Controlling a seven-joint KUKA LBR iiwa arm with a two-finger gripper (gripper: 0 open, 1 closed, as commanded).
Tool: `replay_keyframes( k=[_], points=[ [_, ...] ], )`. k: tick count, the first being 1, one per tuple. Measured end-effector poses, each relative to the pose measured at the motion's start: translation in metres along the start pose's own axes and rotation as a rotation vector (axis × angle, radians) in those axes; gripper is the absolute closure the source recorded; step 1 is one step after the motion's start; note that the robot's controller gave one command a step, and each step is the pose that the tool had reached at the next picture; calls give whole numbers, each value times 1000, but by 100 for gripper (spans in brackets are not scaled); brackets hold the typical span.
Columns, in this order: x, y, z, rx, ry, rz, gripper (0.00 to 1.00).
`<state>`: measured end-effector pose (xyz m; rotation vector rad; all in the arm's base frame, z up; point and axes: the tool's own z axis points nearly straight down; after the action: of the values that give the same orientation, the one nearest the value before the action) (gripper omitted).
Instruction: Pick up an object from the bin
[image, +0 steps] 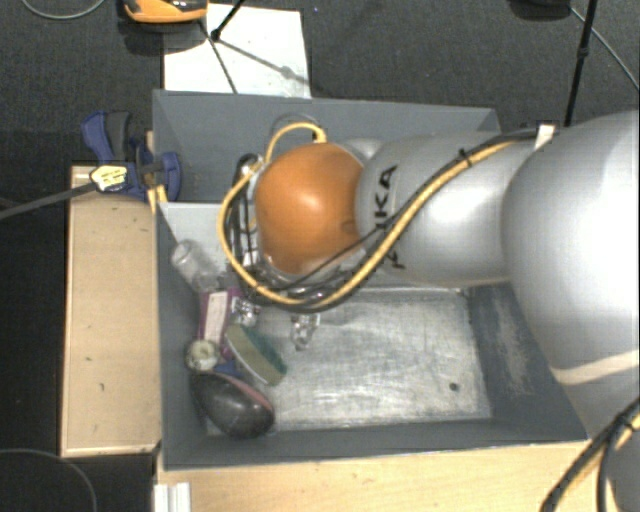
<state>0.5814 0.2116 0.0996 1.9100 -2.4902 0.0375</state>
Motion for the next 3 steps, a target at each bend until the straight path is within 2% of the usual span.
replay_keyframes(
  k=[1,2,3],
  points=[
    [-10,77,-24,10,-17,-224,0],
    [-11,48,-88,-7,-25,-150,0],
    [-10,56,-11,-4,-19,-426,0]
  ],
)
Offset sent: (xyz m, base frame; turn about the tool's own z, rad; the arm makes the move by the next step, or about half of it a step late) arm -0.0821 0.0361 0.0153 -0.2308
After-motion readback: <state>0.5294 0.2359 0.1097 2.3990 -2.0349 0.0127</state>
